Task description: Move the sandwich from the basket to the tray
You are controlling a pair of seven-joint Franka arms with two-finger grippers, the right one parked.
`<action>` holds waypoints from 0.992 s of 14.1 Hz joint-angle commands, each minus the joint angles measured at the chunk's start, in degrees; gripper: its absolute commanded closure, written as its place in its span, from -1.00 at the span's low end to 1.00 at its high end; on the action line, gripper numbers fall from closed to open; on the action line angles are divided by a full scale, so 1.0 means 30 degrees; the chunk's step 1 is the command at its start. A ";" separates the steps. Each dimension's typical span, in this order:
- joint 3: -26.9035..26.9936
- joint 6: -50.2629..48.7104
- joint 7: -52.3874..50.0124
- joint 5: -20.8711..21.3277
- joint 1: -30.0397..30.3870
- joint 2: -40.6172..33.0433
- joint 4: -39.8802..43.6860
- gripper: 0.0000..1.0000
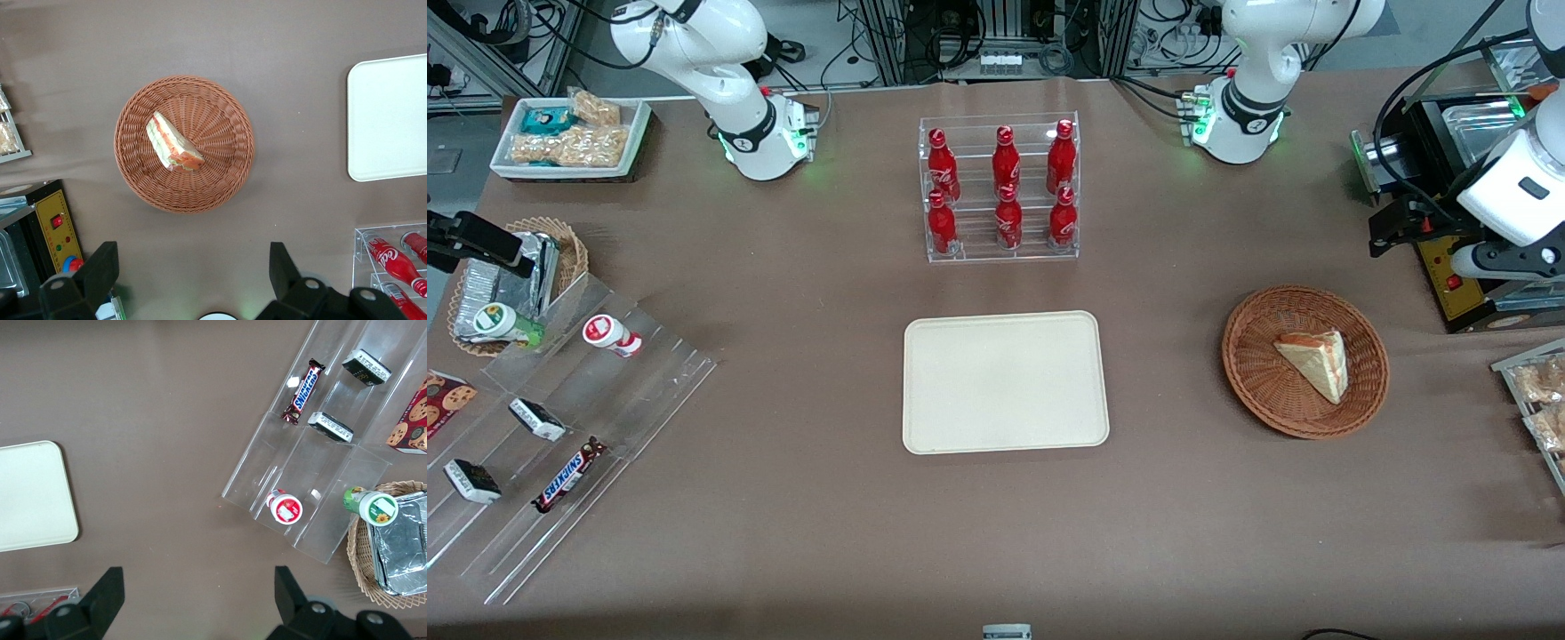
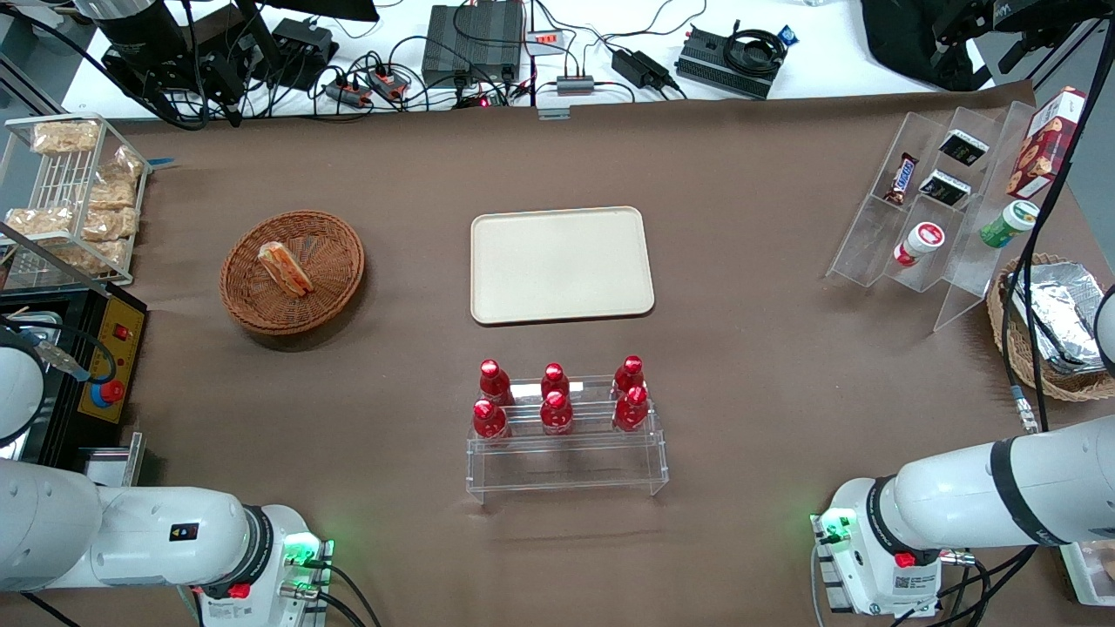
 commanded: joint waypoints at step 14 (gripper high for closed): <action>0.0217 0.0098 0.0126 0.0433 0.1147 0.1397 -0.1303 -1.00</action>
